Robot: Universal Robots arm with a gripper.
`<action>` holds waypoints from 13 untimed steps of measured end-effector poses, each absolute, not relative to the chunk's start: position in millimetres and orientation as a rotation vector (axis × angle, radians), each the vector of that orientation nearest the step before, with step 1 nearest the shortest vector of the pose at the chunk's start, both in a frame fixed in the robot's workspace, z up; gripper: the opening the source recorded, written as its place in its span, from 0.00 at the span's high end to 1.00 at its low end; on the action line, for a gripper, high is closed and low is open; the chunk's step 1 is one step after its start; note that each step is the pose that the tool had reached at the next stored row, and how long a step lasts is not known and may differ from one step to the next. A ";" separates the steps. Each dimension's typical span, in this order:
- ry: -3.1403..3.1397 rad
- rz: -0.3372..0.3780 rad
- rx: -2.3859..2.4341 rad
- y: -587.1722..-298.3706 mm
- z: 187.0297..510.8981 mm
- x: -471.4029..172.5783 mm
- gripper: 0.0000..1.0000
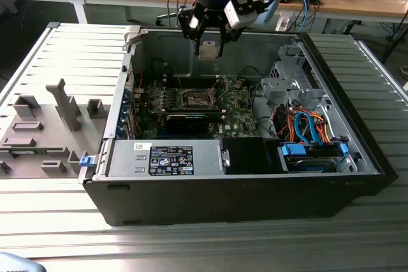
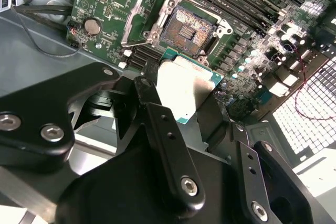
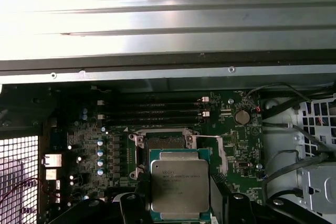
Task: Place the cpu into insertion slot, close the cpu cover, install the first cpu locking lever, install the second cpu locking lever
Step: 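Place the cpu into insertion slot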
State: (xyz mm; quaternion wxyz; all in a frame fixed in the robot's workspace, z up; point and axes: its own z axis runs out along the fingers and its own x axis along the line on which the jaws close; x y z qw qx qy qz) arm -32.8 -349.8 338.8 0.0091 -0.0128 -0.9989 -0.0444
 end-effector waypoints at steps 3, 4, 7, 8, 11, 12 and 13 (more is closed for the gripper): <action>-3.120 -0.139 -0.040 -349.8 330.8 -34.6 0.46; -3.120 -0.139 -0.040 -349.8 330.7 -34.7 0.46; -3.120 -0.139 -0.040 -349.8 330.5 -35.2 0.46; -3.120 -0.139 -0.040 -349.8 330.4 -35.4 0.46; -3.120 -0.139 -0.040 -349.8 329.9 -36.1 0.46; -3.120 -0.139 -0.040 -349.7 329.5 -36.7 0.46; -3.120 -0.139 -0.040 -349.7 329.1 -37.1 0.46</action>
